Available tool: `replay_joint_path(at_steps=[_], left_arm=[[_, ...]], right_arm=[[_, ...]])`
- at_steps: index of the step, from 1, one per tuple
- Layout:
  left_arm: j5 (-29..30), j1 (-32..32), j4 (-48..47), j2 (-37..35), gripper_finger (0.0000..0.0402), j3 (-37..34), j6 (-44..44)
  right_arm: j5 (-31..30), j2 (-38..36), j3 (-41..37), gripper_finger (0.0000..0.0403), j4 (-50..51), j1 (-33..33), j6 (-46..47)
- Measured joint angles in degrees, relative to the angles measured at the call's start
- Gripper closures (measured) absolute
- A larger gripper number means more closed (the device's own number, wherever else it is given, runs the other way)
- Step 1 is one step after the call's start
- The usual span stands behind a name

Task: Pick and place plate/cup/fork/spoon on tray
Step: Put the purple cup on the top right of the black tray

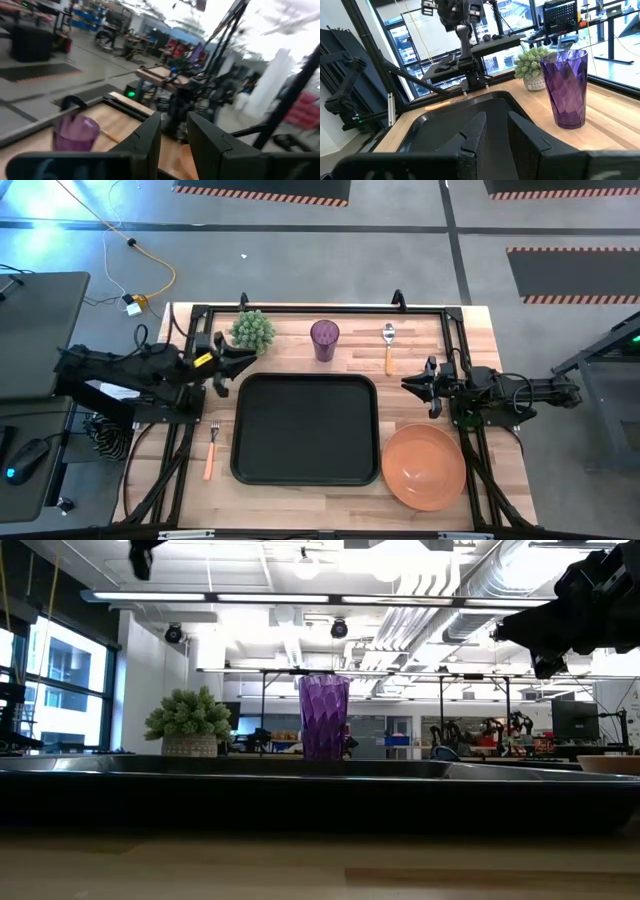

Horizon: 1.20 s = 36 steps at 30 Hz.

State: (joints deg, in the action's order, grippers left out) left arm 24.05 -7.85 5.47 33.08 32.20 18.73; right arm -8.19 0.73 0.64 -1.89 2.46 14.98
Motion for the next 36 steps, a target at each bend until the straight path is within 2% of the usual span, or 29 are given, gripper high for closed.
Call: replay_joint_path(at_steps=[6,15,21,28,36], left_arm=[[-3.4,6.2,-1.8,9.9,0.0316,8.7,-7.7],[-17.2,18.4,-9.6,23.4,0.0316,20.6,-17.1],[-23.7,24.4,-15.9,30.9,0.0316,27.1,-24.7],[-27.9,29.5,-19.9,39.2,0.0316,33.9,-31.0],[-28.0,31.5,-23.4,46.4,0.0316,39.5,-38.7]], right_arm=[[0.0,0.0,0.0,0.0331,0.0,0.0,0.0],[0.0,0.0,0.0,0.0331,0.0,0.0,0.0],[0.0,0.0,0.0,0.0331,0.0,0.0,0.0],[0.0,0.0,0.0,0.0331,0.0,0.0,0.0],[0.0,0.0,0.0,0.0331,0.0,0.0,0.0]])
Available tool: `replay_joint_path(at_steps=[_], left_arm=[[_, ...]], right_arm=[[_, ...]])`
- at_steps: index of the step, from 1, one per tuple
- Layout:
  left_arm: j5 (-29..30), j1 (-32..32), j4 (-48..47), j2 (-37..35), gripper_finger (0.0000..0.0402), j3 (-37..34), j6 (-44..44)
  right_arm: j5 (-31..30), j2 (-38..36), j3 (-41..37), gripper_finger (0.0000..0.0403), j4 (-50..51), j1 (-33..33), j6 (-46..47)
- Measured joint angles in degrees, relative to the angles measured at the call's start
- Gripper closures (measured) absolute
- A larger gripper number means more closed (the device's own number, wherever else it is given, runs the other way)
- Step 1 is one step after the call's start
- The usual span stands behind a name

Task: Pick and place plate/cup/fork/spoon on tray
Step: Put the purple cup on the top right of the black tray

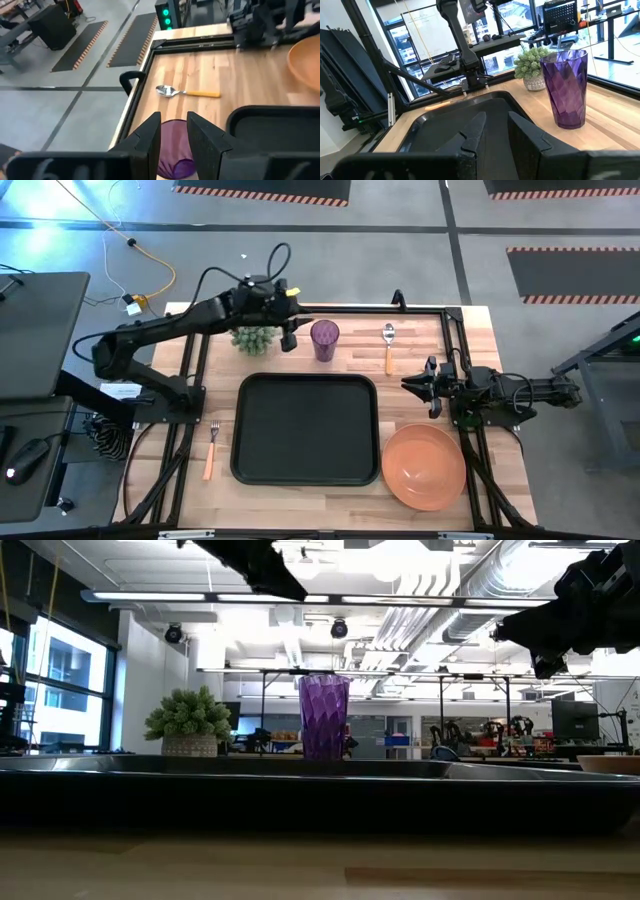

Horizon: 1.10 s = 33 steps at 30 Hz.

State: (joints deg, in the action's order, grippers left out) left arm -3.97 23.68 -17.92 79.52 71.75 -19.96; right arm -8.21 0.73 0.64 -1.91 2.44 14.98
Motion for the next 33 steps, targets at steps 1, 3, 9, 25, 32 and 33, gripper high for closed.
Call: replay_joint_path(at_steps=[1,3,9,25,32,33], left_arm=[[0.0,0.0,-0.2,0.7,0.0315,0.4,-1.0],[0.0,0.0,-0.2,2.1,0.0312,1.1,-2.6],[-0.2,0.0,-0.2,6.6,0.0284,4.3,-3.7],[-1.3,-0.7,-9.8,11.7,0.0268,5.0,-4.3],[-1.3,-2.6,-10.8,14.3,0.0268,4.9,-8.1],[-1.3,-3.0,-10.6,14.8,0.0268,4.9,-8.5]], right_arm=[[0.0,0.0,0.0,0.0331,0.0,0.0,0.0],[0.0,0.0,0.0,0.0331,0.0,0.0,0.0],[0.0,0.0,0.0,0.0331,0.0,0.0,0.0],[0.0,0.0,0.0,0.0331,0.0,0.0,0.6],[0.0,0.0,0.0,0.0331,0.0,0.0,0.6],[0.0,0.0,0.0,0.0331,0.0,0.0,0.6]])
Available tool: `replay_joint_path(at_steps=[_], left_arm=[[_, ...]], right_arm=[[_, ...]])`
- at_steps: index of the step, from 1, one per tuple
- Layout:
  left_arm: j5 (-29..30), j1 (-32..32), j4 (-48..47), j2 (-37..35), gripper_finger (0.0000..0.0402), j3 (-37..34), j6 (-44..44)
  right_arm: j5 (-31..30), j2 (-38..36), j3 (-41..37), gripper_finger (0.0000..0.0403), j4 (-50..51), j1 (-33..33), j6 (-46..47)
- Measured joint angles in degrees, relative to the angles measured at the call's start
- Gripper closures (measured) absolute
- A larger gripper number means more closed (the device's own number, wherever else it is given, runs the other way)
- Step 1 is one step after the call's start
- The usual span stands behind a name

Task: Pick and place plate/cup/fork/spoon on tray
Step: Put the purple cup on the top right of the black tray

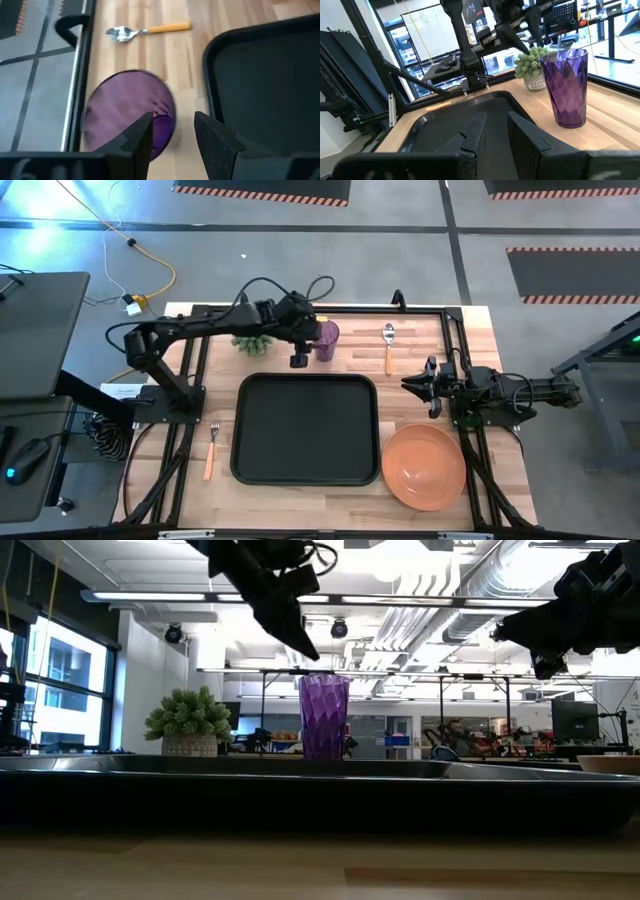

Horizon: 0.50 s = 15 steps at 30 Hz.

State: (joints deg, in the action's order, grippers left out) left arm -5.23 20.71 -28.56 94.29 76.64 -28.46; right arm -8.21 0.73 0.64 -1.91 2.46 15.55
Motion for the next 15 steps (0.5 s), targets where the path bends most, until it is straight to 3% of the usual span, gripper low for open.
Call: replay_joint_path(at_steps=[8,15], left_arm=[[7.3,-1.7,0.2,3.0,0.0268,0.0,-0.3],[7.2,-1.7,-0.8,3.6,0.0268,0.0,-0.3]], right_arm=[[0.0,0.0,0.0,0.0331,0.0,0.0,0.1],[0.0,0.0,0.0,0.0331,0.0,0.0,0.1]])
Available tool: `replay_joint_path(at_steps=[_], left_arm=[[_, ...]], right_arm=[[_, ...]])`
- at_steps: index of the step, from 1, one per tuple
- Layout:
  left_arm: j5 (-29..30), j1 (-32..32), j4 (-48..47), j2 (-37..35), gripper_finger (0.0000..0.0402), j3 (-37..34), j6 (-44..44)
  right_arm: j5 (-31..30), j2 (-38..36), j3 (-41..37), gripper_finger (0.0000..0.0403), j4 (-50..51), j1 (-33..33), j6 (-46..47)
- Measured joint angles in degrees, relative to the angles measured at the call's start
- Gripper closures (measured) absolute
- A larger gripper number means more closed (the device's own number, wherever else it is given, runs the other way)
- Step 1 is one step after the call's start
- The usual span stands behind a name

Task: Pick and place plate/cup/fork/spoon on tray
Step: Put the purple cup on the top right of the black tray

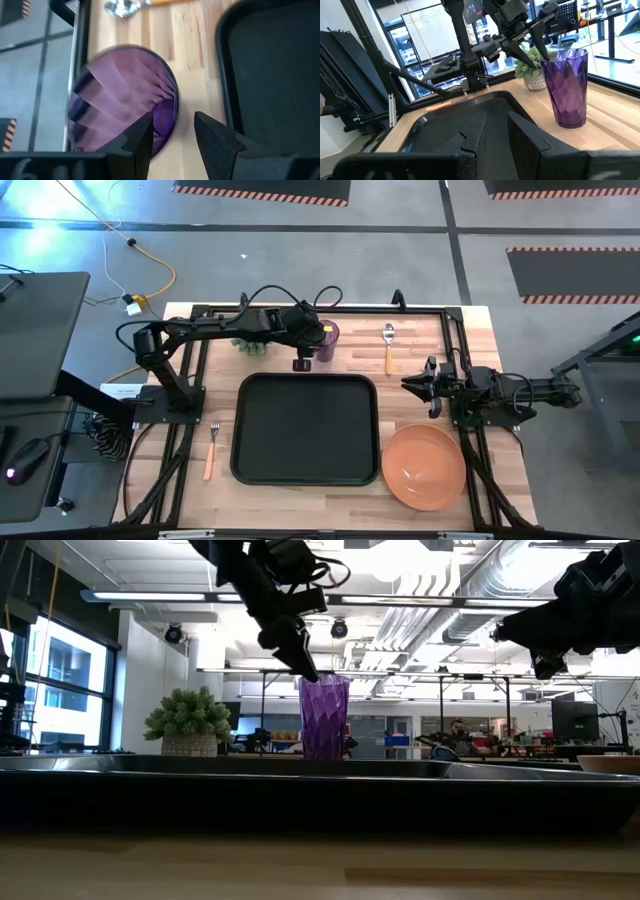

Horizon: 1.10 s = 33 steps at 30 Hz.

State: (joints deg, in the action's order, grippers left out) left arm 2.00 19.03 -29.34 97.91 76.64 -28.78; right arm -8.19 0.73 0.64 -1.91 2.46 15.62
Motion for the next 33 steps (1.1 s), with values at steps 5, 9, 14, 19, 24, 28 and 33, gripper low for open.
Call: replay_joint_path(at_steps=[5,9,14,19,24,28,33], left_arm=[[-0.4,0.0,-1.0,1.6,0.0268,0.0,0.1],[-0.3,0.0,-0.6,1.9,0.0268,0.0,0.1],[0.0,-0.3,0.6,1.8,0.027,0.0,0.1],[0.1,-0.3,0.6,1.7,0.03,0.0,0.0],[0.2,-0.4,0.6,1.7,0.0366,0.0,0.0],[0.1,-0.4,0.6,1.7,0.0392,0.0,-0.1],[0.2,-1.2,0.7,1.7,0.0392,0.1,-1.4]], right_arm=[[0.0,0.0,0.0,0.0331,0.0,0.0,0.0],[0.0,0.0,0.0,0.0331,0.0,0.0,0.0],[0.0,0.0,0.0,0.0331,0.0,0.0,0.0],[0.0,0.0,0.0,0.0331,0.0,0.0,0.0],[0.0,0.0,0.0,0.0331,0.0,0.0,0.0],[0.0,0.0,0.0,0.0331,0.0,0.0,0.0],[0.0,0.0,0.0,0.0331,0.0,0.0,0.0]])
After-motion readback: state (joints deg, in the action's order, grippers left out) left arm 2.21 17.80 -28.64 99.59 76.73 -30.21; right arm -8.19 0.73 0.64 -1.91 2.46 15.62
